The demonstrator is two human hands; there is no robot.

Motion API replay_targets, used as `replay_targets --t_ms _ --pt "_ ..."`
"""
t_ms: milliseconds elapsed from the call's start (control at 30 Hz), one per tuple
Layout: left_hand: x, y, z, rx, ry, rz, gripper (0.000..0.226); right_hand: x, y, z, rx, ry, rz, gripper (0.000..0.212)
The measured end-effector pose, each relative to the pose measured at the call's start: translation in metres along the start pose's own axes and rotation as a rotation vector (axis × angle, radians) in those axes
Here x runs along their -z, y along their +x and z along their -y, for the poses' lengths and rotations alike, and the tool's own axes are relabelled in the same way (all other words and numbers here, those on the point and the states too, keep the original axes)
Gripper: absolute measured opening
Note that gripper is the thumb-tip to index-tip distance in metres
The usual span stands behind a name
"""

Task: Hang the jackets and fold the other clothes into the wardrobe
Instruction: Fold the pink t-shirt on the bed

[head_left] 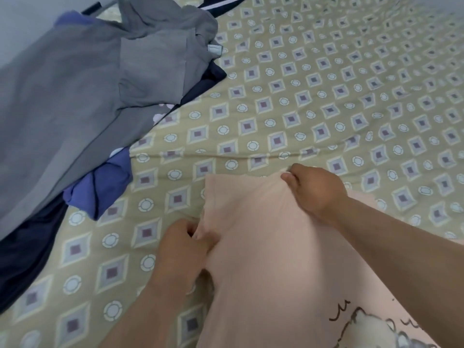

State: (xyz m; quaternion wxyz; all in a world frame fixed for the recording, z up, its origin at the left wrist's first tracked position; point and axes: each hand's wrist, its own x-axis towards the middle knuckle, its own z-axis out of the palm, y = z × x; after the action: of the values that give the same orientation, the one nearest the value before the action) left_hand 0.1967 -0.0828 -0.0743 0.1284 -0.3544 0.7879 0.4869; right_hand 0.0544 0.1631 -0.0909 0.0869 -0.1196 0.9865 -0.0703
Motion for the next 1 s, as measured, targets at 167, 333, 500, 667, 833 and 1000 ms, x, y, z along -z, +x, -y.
replay_targets --t_ms 167,333,500,667,833,1000 --pt "0.005 0.001 0.01 -0.043 0.173 -0.092 0.027 -0.016 -0.005 0.008 -0.068 -0.108 -0.01 0.033" --pt "0.003 -0.008 0.013 -0.04 0.154 -0.001 0.029 0.013 0.008 0.038 0.083 0.011 -0.015 0.034" --pt "0.004 -0.008 0.008 -0.076 0.216 0.0 0.028 0.031 0.044 0.102 0.225 0.09 0.421 0.019" --pt "0.004 -0.014 0.008 -0.07 0.236 -0.103 0.027 0.036 0.073 0.118 0.207 0.135 0.474 0.025" --pt "0.016 0.0 0.005 -0.024 0.318 -0.003 0.025 0.005 0.061 0.131 0.235 0.018 0.161 0.014" --pt "0.028 -0.002 -0.007 0.359 -0.305 0.191 0.021 0.007 0.053 0.141 -0.001 0.179 0.251 0.012"
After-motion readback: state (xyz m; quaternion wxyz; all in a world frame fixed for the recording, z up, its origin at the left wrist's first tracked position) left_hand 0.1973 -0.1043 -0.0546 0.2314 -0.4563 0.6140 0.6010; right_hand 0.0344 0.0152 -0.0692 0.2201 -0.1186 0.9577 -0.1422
